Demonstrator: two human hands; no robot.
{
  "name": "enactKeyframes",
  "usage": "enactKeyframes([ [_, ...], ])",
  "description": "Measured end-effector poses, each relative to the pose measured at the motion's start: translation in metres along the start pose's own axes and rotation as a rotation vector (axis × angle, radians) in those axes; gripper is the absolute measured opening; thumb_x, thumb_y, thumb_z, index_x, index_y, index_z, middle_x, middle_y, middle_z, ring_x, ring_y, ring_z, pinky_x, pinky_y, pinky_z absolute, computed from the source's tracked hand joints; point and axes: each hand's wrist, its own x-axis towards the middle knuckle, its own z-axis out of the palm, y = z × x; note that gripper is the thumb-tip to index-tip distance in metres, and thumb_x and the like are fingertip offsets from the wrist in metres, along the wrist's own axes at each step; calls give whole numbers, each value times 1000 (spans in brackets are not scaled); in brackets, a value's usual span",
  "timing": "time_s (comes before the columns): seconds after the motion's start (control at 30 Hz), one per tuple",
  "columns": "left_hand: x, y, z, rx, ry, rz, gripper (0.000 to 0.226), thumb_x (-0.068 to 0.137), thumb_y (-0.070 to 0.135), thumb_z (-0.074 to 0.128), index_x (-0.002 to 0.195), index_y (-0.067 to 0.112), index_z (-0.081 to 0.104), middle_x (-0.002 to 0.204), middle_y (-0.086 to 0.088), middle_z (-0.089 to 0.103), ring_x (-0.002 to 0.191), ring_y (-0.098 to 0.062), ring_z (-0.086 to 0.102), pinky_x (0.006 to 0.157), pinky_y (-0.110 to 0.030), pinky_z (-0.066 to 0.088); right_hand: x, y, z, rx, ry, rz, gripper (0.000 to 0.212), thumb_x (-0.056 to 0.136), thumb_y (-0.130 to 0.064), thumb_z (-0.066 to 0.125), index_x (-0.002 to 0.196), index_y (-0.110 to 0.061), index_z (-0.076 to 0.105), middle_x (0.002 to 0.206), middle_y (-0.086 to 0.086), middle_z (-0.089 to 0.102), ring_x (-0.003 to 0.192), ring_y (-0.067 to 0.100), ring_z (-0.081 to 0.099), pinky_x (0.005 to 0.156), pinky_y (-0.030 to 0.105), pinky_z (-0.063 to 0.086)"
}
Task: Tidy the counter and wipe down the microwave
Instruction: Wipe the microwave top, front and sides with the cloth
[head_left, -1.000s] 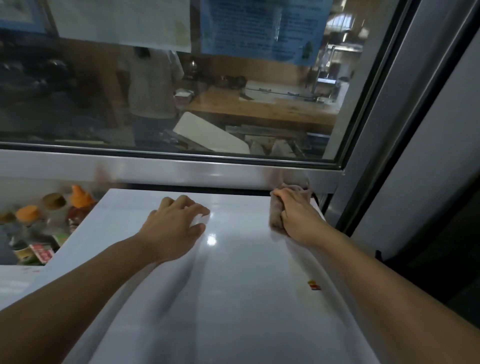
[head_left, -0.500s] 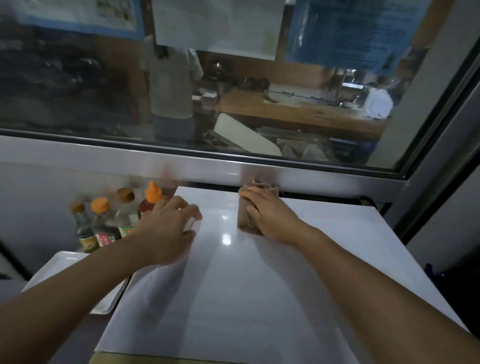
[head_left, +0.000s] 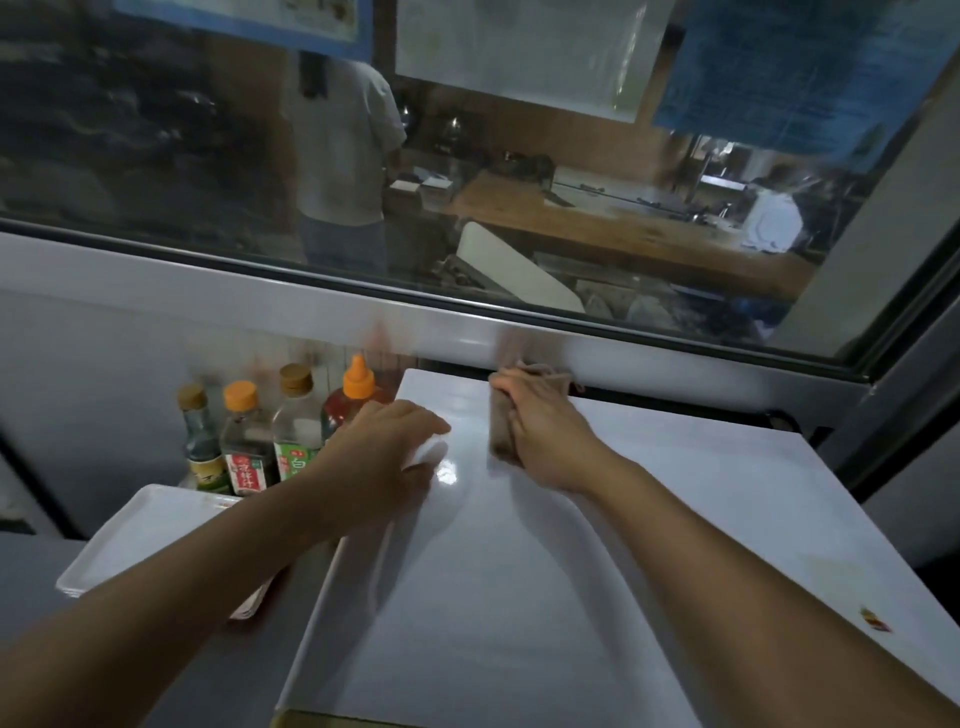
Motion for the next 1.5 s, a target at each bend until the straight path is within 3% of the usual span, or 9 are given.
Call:
enactKeyframes([
  [0.27, -30, -5, -5, -84, 56, -126, 44, 87, 28, 62, 128, 22, 49, 130, 3, 42, 118, -14, 38, 98, -23, 32, -7, -23, 3, 58, -171, -149, 53, 99, -12, 34, 149, -23, 20, 158, -5, 13, 144, 11, 13, 114, 21, 6],
  [0.37, -31, -4, -6, -152, 54, -124, 45, 87, 28, 62, 129, 20, 48, 128, 5, 42, 112, -10, 41, 95, -20, 36, -28, -7, -3, 157, -194, -132, 57, 97, -9, 38, 147, -31, 23, 156, -6, 19, 139, 14, 26, 115, 27, 20],
  [0.53, -32, -7, -2, -115, 79, -91, 34, 88, 33, 58, 120, 21, 53, 120, 7, 42, 106, -9, 41, 93, -22, 40, 19, -12, 13, 107, -119, -63, 47, 98, -15, 38, 144, -25, 33, 157, -8, 16, 144, 12, 14, 115, 24, 10],
  [0.7, -33, -11, -2, -135, 84, -51, 32, 88, 28, 57, 119, 19, 52, 119, 5, 41, 106, -10, 40, 89, -19, 37, 56, -45, 35, 175, -86, -146, 38, 100, -27, 35, 136, -24, 45, 150, -6, 34, 139, 9, 25, 107, 18, 12],
  [0.83, -40, -18, -6, -183, 27, -10, 34, 86, 18, 60, 119, 15, 50, 120, 5, 43, 103, -9, 43, 76, -6, 35, 50, -56, 29, 255, -71, -127, 33, 97, -14, 41, 127, -18, 55, 142, -7, 43, 134, 4, 30, 103, 14, 20],
  [1.1, -76, -20, -3, -334, 38, -168, 29, 82, 29, 64, 88, 32, 36, 94, 15, 39, 83, -5, 45, 63, -13, 36, -13, -67, 25, 294, -147, -296, 36, 83, -6, 38, 102, -27, 60, 120, -16, 55, 110, -5, 49, 95, 14, 38],
  [1.23, -83, -13, -1, -362, 12, -217, 26, 89, 28, 57, 79, 33, 34, 87, 13, 47, 77, -6, 50, 62, -14, 41, 24, -66, 24, 323, -142, -191, 21, 93, -17, 40, 101, -26, 58, 122, -13, 54, 111, 8, 50, 96, 37, 45],
  [1.37, -84, -8, -1, -388, 11, -283, 23, 90, 27, 56, 80, 30, 36, 87, 9, 50, 77, -9, 52, 66, -20, 47, 36, -70, 31, 168, -85, -176, 21, 93, -11, 44, 99, -23, 60, 117, -9, 53, 109, 13, 45, 91, 45, 47],
  [1.5, -86, -6, -5, -368, 12, -271, 25, 88, 27, 57, 108, 22, 44, 106, 5, 54, 95, -15, 56, 84, -36, 51, -3, -92, 26, 129, -151, -318, 32, 76, -11, 43, 96, -19, 66, 114, -5, 61, 111, 12, 48, 95, 37, 44],
])
